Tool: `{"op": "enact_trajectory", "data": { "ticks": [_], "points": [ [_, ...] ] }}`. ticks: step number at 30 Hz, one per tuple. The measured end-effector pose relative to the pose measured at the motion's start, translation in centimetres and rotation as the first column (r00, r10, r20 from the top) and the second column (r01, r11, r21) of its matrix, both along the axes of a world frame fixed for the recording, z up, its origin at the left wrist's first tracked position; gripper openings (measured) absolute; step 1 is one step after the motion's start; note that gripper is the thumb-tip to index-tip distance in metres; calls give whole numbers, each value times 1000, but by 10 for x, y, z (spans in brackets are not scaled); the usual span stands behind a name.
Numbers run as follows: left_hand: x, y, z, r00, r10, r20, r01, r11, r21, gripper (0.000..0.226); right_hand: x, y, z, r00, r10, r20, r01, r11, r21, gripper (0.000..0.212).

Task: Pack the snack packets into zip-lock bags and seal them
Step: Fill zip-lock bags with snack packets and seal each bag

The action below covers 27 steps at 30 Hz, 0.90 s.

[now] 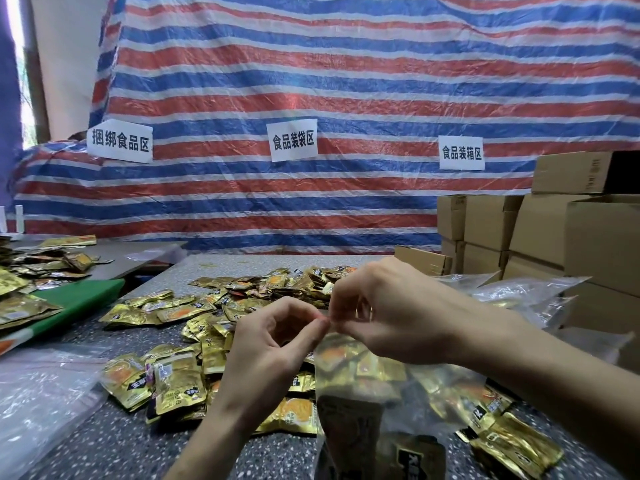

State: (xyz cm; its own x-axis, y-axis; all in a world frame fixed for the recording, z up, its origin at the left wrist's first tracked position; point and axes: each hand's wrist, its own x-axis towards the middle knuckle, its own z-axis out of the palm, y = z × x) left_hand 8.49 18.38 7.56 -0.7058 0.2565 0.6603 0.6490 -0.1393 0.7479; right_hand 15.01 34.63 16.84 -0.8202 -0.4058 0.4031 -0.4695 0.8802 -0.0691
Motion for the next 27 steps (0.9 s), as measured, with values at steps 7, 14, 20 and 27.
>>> {"op": "enact_trajectory", "data": {
  "ticks": [7,14,20,27],
  "points": [
    [5,-1,3,999,-26,-20,25,999,-42,14,3,3,3,1000,2,21,-3,1000,19,11],
    [10,6,1,977,125,-171,-141,986,-85,9,4,0,-3,993,-90,-77,96,993,76,13],
    [9,11,-2,968,214,-127,-210,977,43,6,-1,3,-8,989,-104,-108,108,994,27,11],
    [8,21,-4,973,219,-73,-208,969,132,3,0,20,-12,987,-106,-121,105,994,-15,7]
  ]
}}
